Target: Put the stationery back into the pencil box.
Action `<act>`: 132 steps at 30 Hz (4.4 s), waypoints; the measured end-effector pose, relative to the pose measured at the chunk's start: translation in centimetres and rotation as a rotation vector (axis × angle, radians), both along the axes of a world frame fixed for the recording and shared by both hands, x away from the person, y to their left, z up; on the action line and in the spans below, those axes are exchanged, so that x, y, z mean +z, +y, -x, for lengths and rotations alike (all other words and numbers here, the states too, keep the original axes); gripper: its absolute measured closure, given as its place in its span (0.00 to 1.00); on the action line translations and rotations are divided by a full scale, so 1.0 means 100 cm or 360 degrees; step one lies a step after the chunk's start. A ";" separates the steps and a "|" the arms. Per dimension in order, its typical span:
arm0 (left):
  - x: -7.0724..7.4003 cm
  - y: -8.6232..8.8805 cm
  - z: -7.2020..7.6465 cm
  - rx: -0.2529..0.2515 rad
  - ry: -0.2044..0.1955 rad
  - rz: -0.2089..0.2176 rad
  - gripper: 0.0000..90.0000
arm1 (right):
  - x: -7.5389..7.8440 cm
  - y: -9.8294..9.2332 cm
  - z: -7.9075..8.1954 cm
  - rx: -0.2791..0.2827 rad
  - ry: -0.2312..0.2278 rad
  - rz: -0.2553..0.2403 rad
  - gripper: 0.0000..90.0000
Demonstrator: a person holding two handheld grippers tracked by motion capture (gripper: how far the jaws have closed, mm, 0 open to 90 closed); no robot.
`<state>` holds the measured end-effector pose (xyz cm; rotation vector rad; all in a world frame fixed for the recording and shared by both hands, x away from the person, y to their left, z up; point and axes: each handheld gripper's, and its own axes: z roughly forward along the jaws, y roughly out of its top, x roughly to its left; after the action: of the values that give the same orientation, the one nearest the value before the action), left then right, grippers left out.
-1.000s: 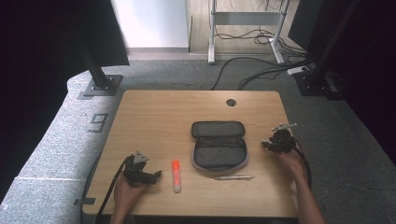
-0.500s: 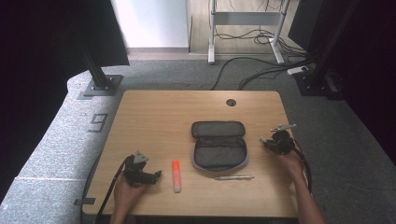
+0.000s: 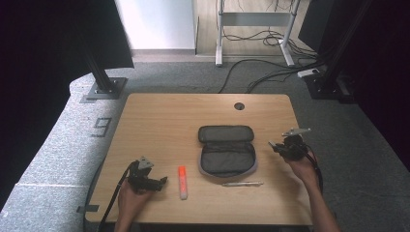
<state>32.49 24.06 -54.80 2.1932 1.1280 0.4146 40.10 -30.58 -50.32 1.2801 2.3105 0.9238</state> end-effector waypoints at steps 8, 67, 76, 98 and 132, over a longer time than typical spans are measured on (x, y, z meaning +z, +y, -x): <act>0.000 0.000 0.000 0.0000 0.0000 0.0000 0.01 | 0.016 0.006 0.015 0.0052 -0.0055 -0.0022 0.87; 0.000 0.000 0.000 -0.0001 -0.0001 0.0001 0.01 | 0.011 0.093 0.017 0.0333 0.0004 0.0028 0.87; 0.000 0.000 0.000 -0.0001 -0.0001 0.0001 0.01 | 0.011 0.093 0.017 0.0333 0.0008 0.0033 0.84; 0.000 0.000 0.000 0.0000 -0.0002 0.0003 0.01 | 0.035 0.081 0.038 0.0376 -0.0070 -0.0021 0.44; 0.000 0.000 0.000 -0.0001 -0.0002 0.0001 0.01 | 0.041 0.080 0.095 0.0510 -0.0120 0.0025 0.39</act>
<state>32.47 24.05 -54.80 2.1923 1.1267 0.4154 30.63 -22.59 -46.24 0.8655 2.4999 1.0302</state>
